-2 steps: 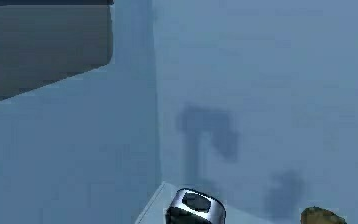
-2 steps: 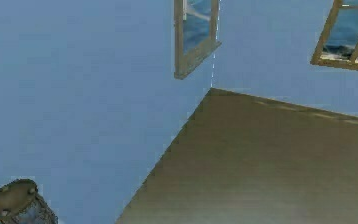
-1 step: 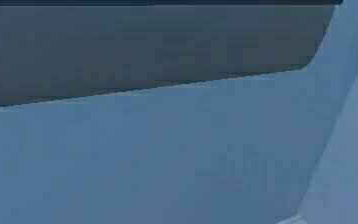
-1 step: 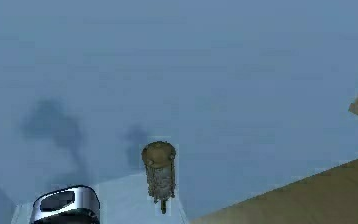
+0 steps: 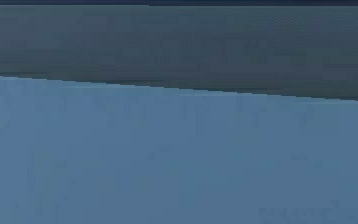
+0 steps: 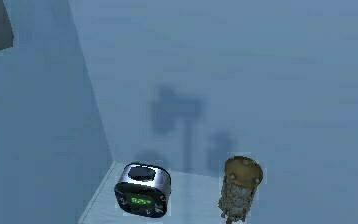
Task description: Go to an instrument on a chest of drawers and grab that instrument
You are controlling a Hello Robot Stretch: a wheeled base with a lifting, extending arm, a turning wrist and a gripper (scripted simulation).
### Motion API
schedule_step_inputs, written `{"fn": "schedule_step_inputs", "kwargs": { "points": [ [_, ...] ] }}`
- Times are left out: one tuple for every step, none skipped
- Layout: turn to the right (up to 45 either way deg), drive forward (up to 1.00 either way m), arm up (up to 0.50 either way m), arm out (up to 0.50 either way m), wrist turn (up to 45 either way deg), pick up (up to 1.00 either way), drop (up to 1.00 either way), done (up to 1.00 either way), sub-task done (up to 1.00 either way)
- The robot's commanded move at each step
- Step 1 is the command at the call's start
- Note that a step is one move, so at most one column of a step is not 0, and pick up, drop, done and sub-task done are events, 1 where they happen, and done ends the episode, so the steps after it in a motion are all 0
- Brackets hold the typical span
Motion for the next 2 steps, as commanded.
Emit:
{"fn": "schedule_step_inputs", "kwargs": {
  "points": [
    [0.0,0.00,0.50,0.00,0.0,0.00,0.00,0.00,0.00],
    [0.0,0.00,0.32,0.00,0.0,0.00,0.00,0.00,0.00]
  ]
}}
